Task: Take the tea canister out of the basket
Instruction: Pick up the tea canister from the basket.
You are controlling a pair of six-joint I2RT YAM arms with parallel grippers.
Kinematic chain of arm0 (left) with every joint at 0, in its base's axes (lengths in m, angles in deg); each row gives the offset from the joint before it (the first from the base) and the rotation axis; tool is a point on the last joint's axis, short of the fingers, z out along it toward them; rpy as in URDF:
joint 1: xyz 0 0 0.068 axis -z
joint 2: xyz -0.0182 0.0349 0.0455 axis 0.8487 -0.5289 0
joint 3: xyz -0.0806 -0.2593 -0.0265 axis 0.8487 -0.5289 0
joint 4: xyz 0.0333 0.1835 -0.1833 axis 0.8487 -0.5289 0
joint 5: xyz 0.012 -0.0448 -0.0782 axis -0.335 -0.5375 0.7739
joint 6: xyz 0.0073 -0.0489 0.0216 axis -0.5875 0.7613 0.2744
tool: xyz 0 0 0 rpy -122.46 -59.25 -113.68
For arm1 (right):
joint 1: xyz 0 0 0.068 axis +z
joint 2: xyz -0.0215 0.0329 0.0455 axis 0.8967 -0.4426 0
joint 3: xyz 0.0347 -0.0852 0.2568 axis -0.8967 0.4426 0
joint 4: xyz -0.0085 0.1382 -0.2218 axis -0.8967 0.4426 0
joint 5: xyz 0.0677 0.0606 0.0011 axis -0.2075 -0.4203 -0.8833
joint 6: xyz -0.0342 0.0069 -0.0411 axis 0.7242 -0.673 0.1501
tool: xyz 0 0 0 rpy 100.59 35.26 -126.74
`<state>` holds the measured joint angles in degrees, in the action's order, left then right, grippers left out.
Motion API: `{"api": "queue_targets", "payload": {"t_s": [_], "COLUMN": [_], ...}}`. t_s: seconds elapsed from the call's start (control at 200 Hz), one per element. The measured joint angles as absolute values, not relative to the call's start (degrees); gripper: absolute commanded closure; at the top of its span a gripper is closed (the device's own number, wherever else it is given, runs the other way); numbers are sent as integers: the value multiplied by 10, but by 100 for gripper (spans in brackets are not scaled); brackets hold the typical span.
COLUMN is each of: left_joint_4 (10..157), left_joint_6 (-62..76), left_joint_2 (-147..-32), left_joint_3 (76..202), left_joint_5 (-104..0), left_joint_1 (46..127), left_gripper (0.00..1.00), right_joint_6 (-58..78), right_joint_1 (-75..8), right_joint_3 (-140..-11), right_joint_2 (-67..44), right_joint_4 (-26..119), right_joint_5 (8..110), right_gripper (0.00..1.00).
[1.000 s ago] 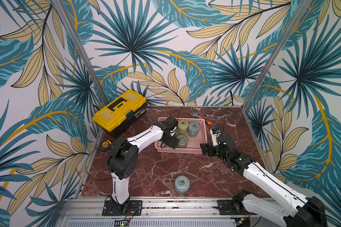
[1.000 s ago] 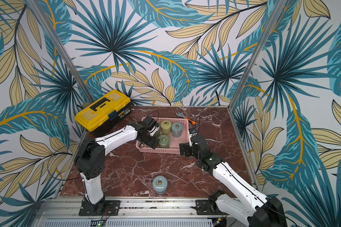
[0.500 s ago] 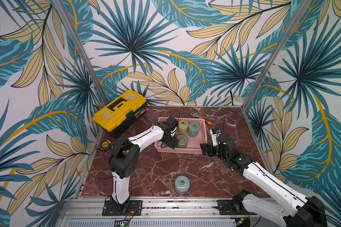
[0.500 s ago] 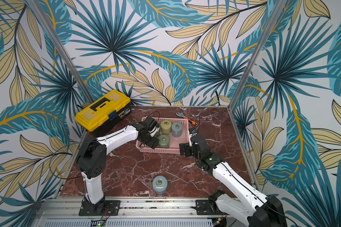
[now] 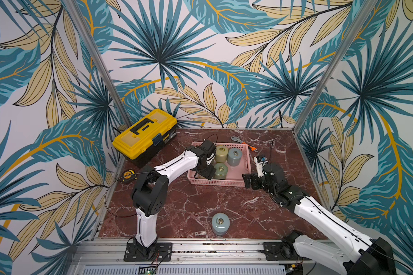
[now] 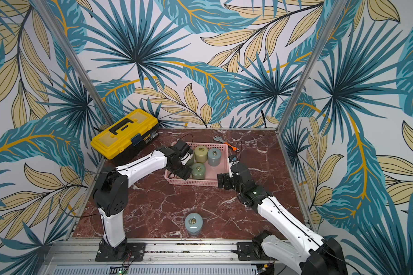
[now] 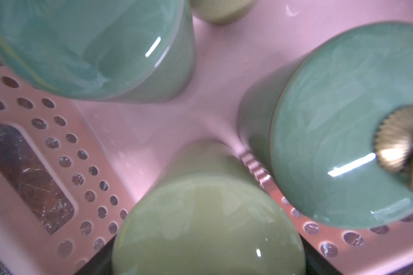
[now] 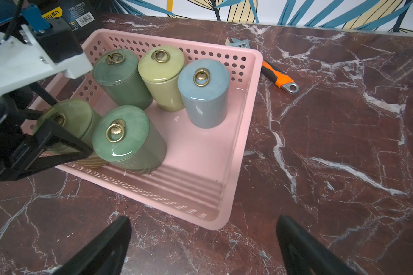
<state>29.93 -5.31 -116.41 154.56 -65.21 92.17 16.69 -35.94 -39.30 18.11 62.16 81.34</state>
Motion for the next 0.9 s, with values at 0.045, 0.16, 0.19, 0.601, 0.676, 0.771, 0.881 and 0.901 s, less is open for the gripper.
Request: {"api": "queue_targets", "payload": {"t_s": [0.045,0.16,0.19,0.601,0.676,0.771,0.881,0.901], "left_joint_4": [295,281,277,241,239,232,227,226], "left_joint_6": [-53,-53,-53,-53,-53,-53,-53,-53], "left_joint_2": [-1164,-1163,-1163,-1140,-1136,-1133,-1131,-1130], "left_joint_3": [1551,1567,1571,1599,1602,1606,1612,1613], "left_joint_5": [-653,-656,-657,-666,-667,-667,-667,-667], "left_joint_1": [922,922,922,922,922,922,922,922], "left_gripper": [45,44,44,45,46,46,46,46], "right_joint_6": [167,167,167,167,167,167,167,167], "right_joint_1": [-360,-359,-360,-360,-360,-360,-360,-360], "right_joint_3": [-393,-393,-393,-393,-393,-393,-393,-393], "right_joint_2": [181,181,181,183,185,185,185,185], "right_joint_4": [622,622,622,622,622,622,622,622], "right_joint_5": [813,813,813,813,813,813,813,813], "right_gripper": [1,1,1,1,1,1,1,1]}}
